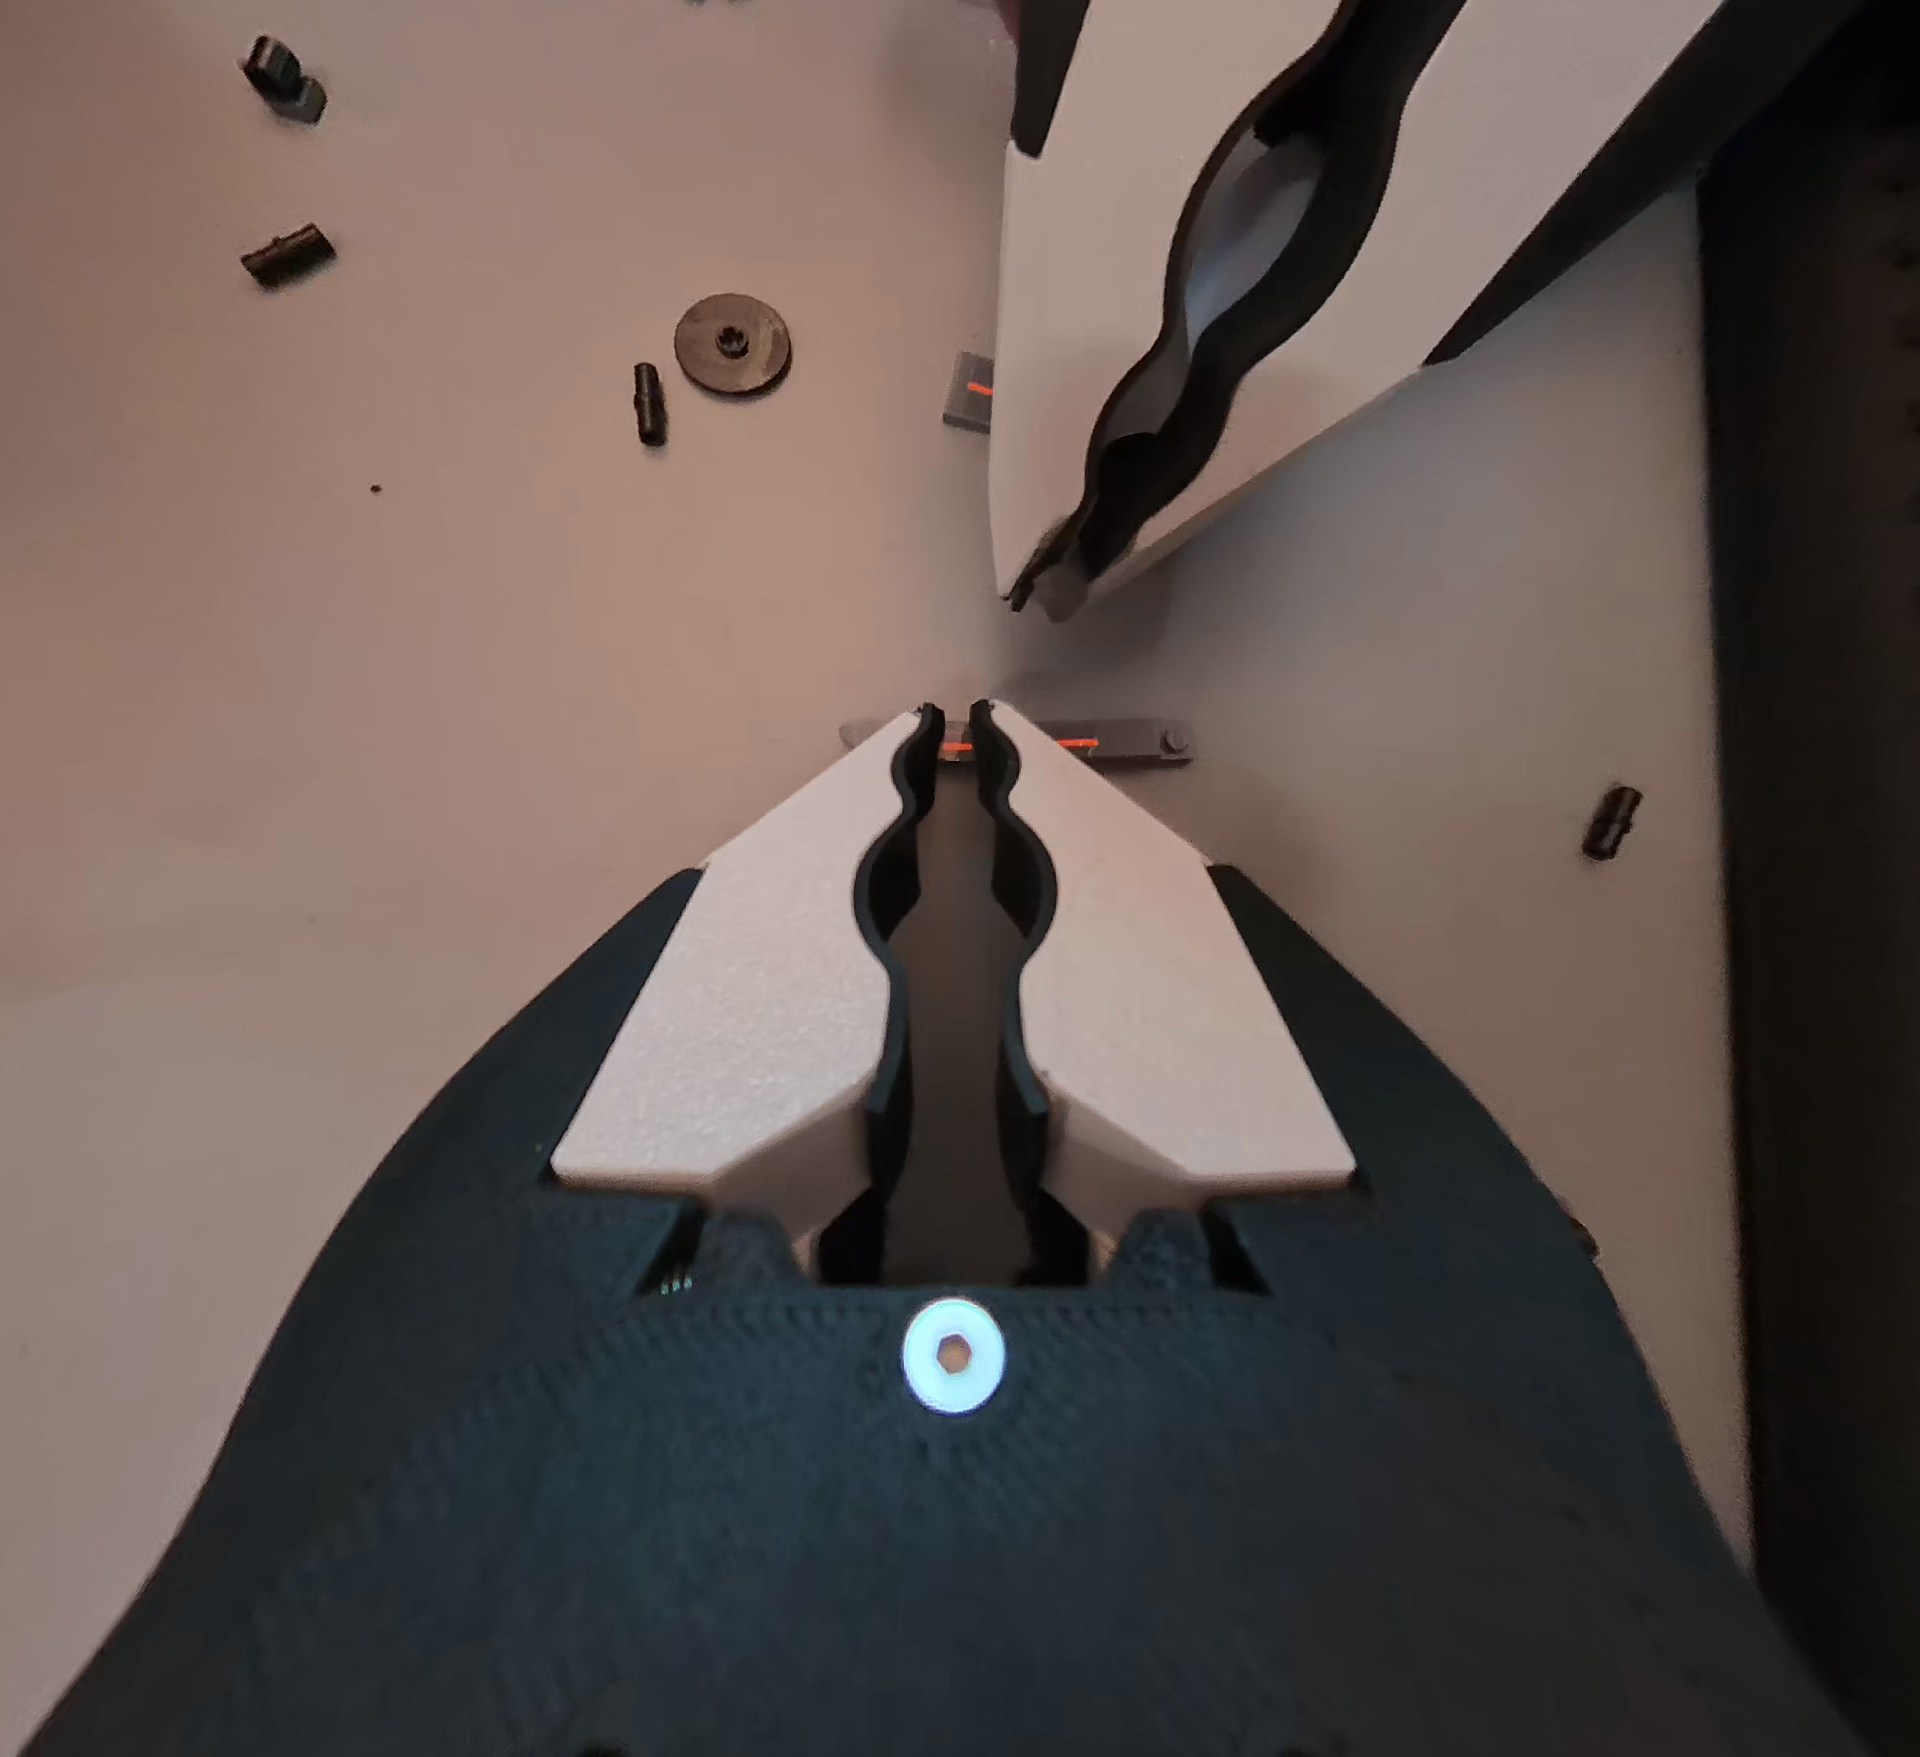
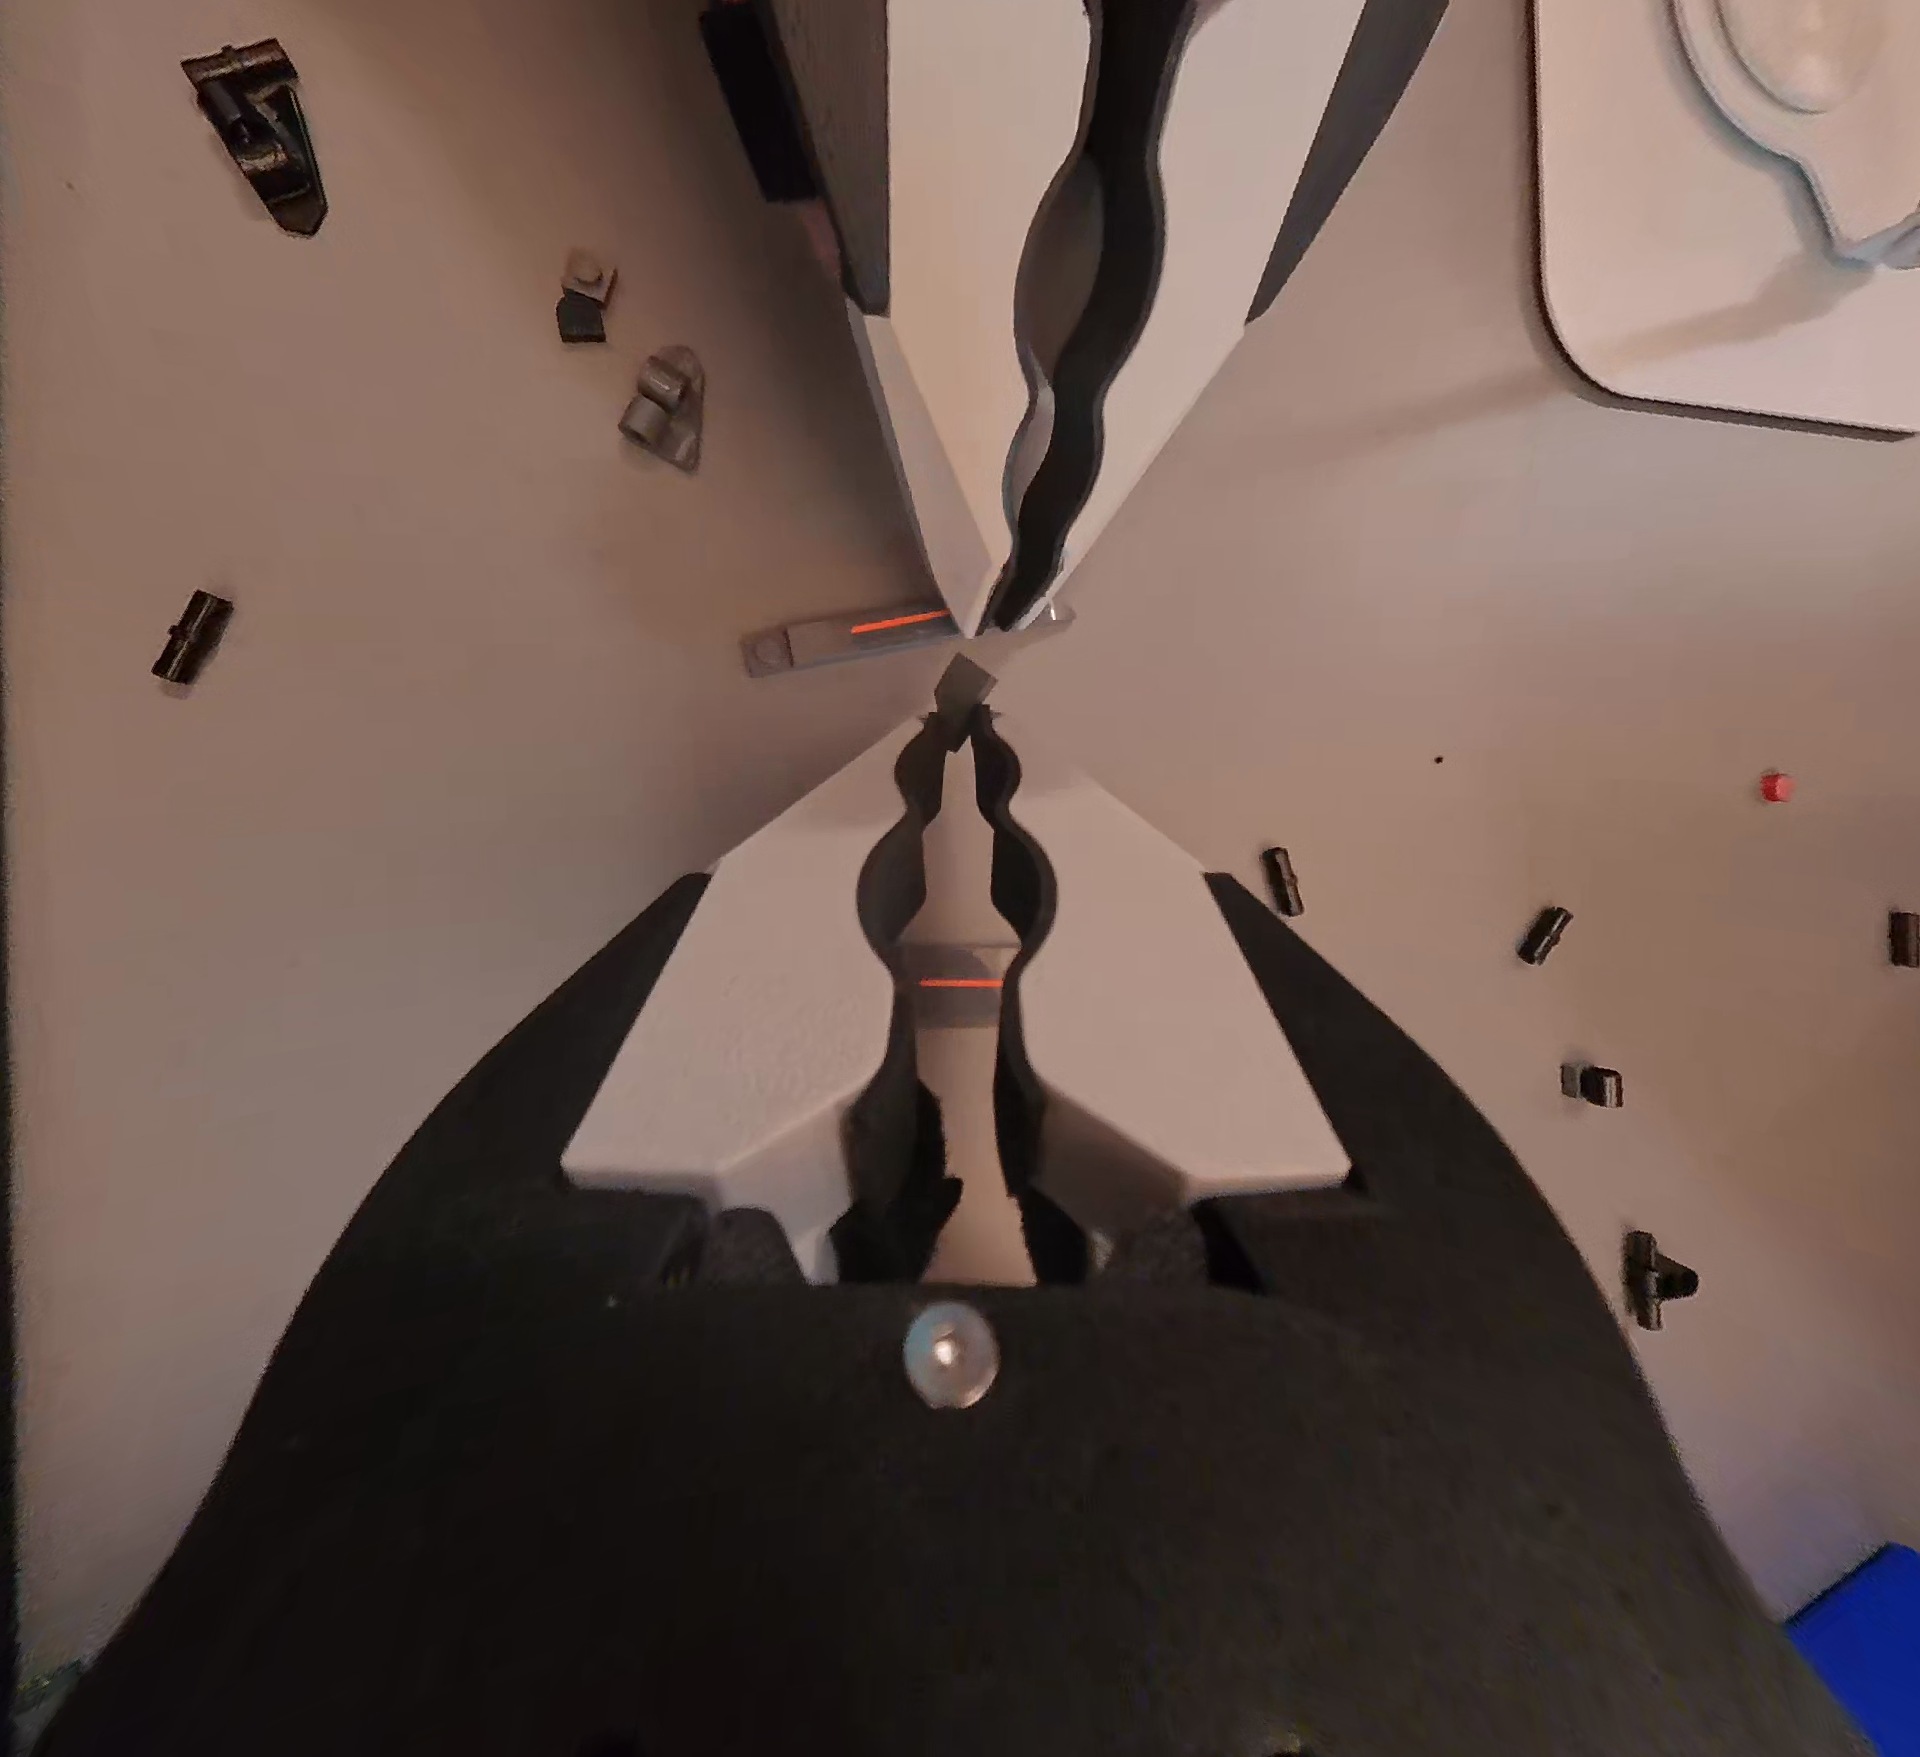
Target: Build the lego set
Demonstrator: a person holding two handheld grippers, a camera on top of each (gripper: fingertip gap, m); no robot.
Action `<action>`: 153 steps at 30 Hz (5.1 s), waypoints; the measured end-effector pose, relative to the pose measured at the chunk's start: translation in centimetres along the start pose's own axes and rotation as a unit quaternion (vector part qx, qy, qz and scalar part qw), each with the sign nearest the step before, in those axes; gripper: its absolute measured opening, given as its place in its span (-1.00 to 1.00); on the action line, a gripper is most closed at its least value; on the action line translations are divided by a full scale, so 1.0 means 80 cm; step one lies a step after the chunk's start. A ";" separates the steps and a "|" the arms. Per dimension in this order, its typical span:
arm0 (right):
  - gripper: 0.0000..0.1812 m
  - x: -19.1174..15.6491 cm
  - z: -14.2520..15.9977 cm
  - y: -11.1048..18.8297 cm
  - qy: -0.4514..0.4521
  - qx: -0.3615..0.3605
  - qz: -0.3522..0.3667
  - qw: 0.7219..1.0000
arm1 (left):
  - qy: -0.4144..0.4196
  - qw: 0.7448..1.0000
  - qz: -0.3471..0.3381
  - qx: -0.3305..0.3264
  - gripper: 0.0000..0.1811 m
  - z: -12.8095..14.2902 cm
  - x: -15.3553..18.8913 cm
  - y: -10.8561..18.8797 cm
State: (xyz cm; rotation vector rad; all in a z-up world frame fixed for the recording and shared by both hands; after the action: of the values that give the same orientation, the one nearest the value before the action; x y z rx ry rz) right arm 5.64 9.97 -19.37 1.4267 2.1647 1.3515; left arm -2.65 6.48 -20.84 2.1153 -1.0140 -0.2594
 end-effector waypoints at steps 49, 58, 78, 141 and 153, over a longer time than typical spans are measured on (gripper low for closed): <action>-0.96 -0.021 0.001 -0.016 -0.084 -0.017 -0.116 0.990 | -0.085 0.992 -0.027 -0.094 -0.84 0.004 0.033 -0.005; -0.99 -0.011 -0.007 -0.003 -0.123 0.038 -0.131 0.983 | -0.092 0.993 -0.024 -0.075 -0.83 -0.001 0.036 -0.003; -1.00 0.042 -0.010 0.032 -0.372 0.217 -0.213 0.877 | -0.224 0.951 -0.205 0.047 -0.76 -0.053 0.034 0.026; -0.92 0.054 -0.009 0.041 -0.391 0.242 -0.181 0.870 | -0.271 0.919 -0.282 0.059 -0.90 -0.061 0.034 0.038; -0.97 0.054 -0.009 0.043 -0.378 0.238 -0.172 0.878 | -0.263 0.923 -0.275 0.054 -0.92 -0.059 0.032 0.038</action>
State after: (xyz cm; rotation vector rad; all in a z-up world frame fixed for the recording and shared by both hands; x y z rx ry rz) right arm 5.16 13.47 -15.03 1.3003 2.0789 0.0683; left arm -0.47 6.03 -15.09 2.4614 -0.6939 -1.1204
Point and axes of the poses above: each gripper's, where its closed fingertips meet, y back along the fingers, z out of its underside, x = y × z across the jaws, the point moved 6 cm from there along y, back along the fingers, and after that the axes turned 3 degrees about z, right-handed, at the moved point
